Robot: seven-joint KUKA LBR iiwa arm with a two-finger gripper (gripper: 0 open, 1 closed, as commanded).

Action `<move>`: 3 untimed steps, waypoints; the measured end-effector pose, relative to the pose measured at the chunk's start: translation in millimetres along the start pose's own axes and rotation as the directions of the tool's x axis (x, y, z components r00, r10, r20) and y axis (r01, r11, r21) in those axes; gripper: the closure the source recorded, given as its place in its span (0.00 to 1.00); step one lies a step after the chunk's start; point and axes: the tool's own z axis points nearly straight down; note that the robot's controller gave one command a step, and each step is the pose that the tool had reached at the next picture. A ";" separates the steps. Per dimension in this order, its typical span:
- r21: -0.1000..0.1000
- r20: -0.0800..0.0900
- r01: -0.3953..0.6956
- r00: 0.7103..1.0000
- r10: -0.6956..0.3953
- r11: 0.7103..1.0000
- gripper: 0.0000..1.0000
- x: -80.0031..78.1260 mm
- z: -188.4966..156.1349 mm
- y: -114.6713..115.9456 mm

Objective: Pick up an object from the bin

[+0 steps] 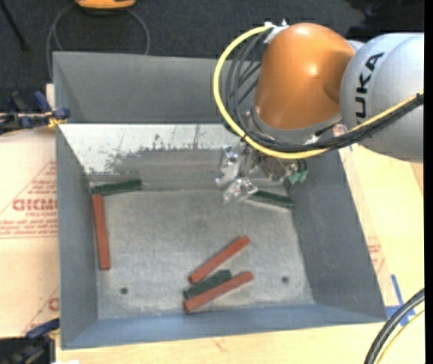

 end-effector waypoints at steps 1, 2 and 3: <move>-0.003 -0.004 0.000 1.000 0.000 1.000 1.00 0.9 2.1 1.3; -0.002 -0.011 -0.265 0.964 0.265 0.964 0.00 0.3 82.8 8.6; -0.002 -0.004 -0.266 0.964 0.266 0.964 0.00 -1.0 79.6 7.7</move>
Offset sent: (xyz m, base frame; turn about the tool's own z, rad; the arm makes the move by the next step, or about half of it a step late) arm -0.0022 0.0080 -0.0802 0.2701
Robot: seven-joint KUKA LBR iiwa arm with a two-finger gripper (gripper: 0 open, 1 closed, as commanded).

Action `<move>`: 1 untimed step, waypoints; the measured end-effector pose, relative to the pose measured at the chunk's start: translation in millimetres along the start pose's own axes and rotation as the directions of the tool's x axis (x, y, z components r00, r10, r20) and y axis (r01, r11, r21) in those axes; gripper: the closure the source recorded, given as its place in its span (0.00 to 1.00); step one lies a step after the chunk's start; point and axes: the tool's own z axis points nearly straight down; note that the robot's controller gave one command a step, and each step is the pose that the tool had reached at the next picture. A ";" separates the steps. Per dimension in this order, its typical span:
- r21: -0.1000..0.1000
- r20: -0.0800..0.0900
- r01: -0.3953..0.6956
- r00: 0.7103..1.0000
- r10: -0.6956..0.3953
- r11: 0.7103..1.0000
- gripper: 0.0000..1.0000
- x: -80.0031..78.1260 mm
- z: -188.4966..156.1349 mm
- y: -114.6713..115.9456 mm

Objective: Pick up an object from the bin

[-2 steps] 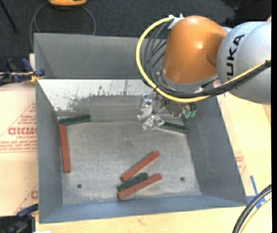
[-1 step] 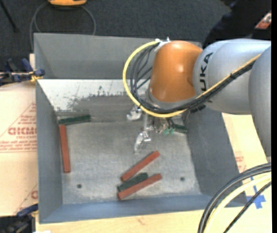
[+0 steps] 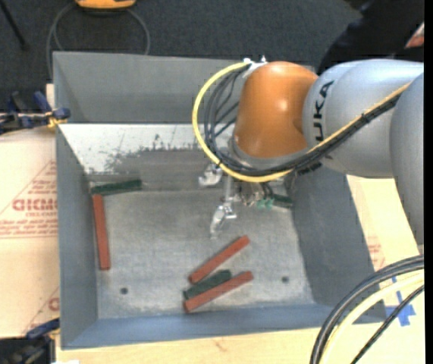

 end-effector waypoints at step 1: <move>0.001 0.010 0.105 0.994 -0.105 0.994 0.00 15.8 13.7 -11.2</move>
Offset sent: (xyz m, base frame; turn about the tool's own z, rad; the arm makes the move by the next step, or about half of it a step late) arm -0.0402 -0.1100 -0.0739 -0.3645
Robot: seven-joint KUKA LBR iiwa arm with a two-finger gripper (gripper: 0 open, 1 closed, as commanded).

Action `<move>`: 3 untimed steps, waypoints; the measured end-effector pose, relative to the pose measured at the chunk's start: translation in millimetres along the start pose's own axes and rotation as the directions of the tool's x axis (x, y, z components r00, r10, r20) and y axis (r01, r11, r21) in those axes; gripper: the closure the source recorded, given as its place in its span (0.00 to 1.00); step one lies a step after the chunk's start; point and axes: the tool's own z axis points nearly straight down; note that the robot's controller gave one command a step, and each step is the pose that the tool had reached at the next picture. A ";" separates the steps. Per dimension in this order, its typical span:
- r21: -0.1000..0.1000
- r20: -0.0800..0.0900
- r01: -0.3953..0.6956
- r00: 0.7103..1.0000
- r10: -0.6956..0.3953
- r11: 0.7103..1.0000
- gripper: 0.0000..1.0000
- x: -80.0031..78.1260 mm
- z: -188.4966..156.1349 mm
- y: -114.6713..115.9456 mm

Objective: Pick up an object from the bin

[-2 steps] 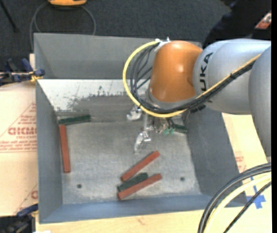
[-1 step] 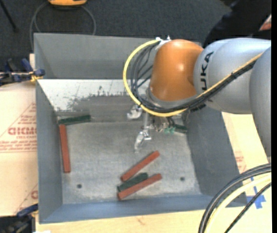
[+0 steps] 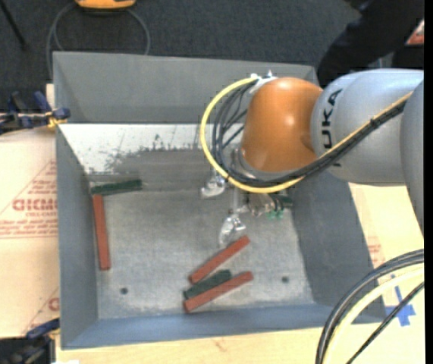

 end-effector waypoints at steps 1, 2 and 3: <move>0.000 0.001 0.255 0.967 -0.255 0.967 1.00 41.4 54.0 -90.1; 0.000 0.001 0.253 0.967 -0.253 0.967 1.00 41.4 54.0 -90.1; -0.001 -0.010 0.203 0.979 -0.203 0.979 1.00 -15.6 -140.7 -92.6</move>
Offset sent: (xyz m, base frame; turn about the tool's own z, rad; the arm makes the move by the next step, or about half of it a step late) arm 0.0000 0.0000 0.0000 0.0000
